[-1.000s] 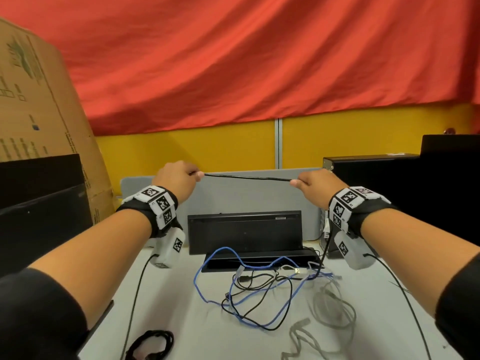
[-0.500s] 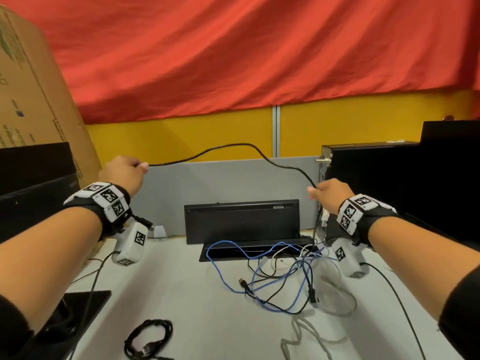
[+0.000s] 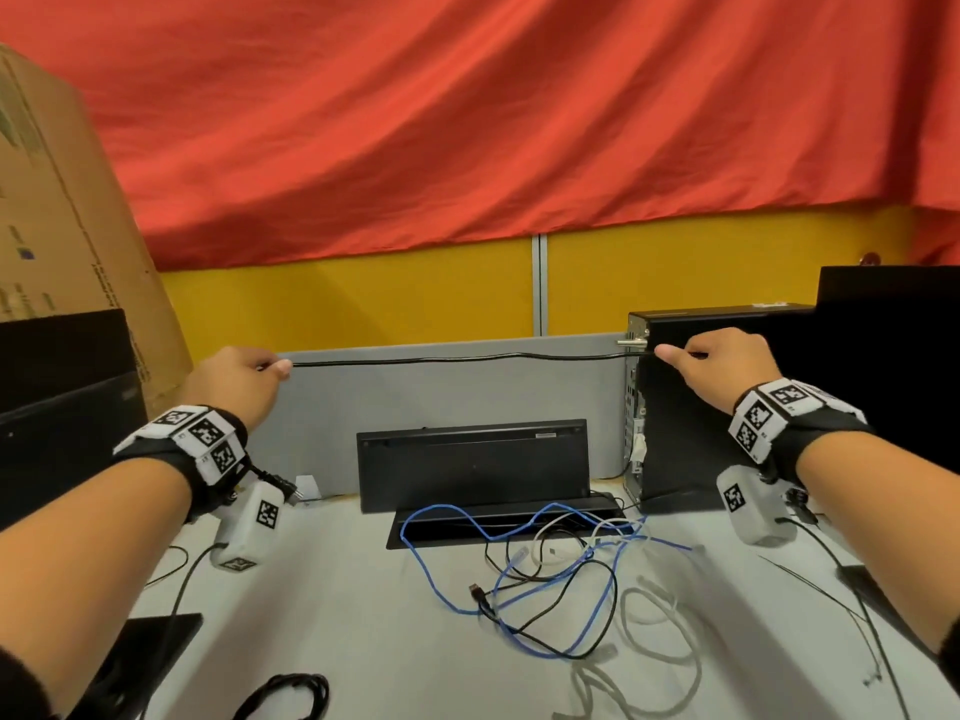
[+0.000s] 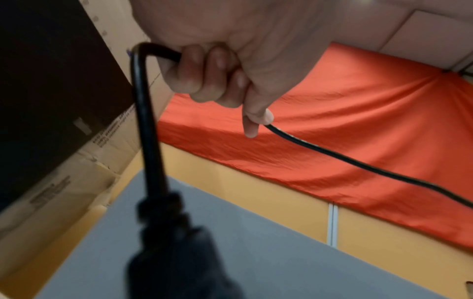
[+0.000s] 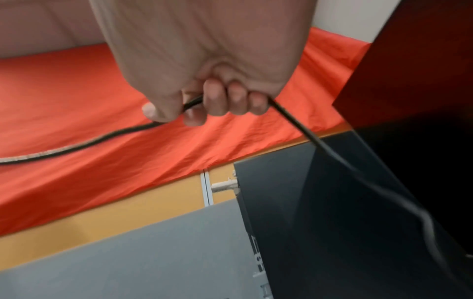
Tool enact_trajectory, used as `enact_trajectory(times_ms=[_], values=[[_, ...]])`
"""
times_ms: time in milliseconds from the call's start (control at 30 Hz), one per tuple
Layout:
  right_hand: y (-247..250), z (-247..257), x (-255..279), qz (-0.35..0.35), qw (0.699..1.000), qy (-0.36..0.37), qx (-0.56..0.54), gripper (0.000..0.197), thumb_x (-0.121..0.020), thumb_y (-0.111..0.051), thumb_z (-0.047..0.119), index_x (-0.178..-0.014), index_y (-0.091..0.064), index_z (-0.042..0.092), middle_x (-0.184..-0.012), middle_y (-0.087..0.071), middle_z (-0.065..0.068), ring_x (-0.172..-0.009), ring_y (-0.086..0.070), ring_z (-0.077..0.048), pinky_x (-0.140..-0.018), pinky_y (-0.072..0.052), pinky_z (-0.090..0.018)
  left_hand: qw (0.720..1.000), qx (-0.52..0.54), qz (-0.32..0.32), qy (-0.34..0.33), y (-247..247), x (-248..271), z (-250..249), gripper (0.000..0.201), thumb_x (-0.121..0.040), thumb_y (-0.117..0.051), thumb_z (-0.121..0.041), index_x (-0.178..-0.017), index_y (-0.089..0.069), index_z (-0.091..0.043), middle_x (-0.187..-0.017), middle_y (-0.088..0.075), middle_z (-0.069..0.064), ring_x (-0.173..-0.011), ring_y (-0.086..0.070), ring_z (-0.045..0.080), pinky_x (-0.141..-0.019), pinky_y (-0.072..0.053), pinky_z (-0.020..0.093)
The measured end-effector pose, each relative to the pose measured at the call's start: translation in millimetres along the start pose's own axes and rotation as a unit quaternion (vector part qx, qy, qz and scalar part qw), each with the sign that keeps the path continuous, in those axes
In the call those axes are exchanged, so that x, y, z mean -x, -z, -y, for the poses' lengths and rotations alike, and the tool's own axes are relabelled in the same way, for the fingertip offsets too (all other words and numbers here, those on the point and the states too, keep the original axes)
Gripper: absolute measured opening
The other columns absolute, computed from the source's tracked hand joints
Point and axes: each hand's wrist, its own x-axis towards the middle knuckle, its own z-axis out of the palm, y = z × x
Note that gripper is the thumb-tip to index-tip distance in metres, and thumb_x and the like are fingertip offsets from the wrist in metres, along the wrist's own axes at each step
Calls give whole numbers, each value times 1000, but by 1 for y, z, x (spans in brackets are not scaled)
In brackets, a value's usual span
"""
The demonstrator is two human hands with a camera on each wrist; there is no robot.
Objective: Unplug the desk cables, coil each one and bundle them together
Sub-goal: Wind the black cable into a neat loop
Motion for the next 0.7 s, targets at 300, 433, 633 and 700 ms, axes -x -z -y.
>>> enact_trajectory(times_ms=[300, 433, 633, 700], values=[[3, 2, 2, -102, 987, -105, 73, 63, -85, -49, 67, -51, -55, 14, -45, -53, -3, -43, -50, -22, -44, -33, -19, 999, 19, -43, -5, -4, 7, -16, 25, -92, -57, -42, -80, -70, -25, -66, -61, 3, -61, -54, 28, -59, -50, 32], [-6, 0, 9, -111, 983, -139, 43, 63, -86, -51, 64, -50, -52, 12, -44, -51, -3, -40, -49, -22, -44, -31, -18, 998, 20, -51, -8, -1, 12, -22, 25, -92, -57, -42, -79, -70, -24, -65, -61, 3, -61, -54, 27, -57, -48, 30], [-20, -25, 26, 42, 981, -182, -56, 58, -90, -56, 52, -60, -66, 4, -65, -67, -13, -55, -57, -24, -51, -39, -25, 990, 137, -9, -15, -4, 21, -35, 22, -93, -62, -34, -90, -75, -16, -81, -66, 5, -81, -58, 27, -72, -42, 32], [-25, -29, 37, 107, 974, -189, -56, 51, -93, -53, 47, -69, -73, 6, -75, -70, -13, -63, -61, -24, -58, -46, -31, 975, 216, 34, -26, -4, 27, -42, 18, -92, -63, -26, -88, -75, -13, -91, -68, 10, -89, -58, 27, -78, -40, 30]])
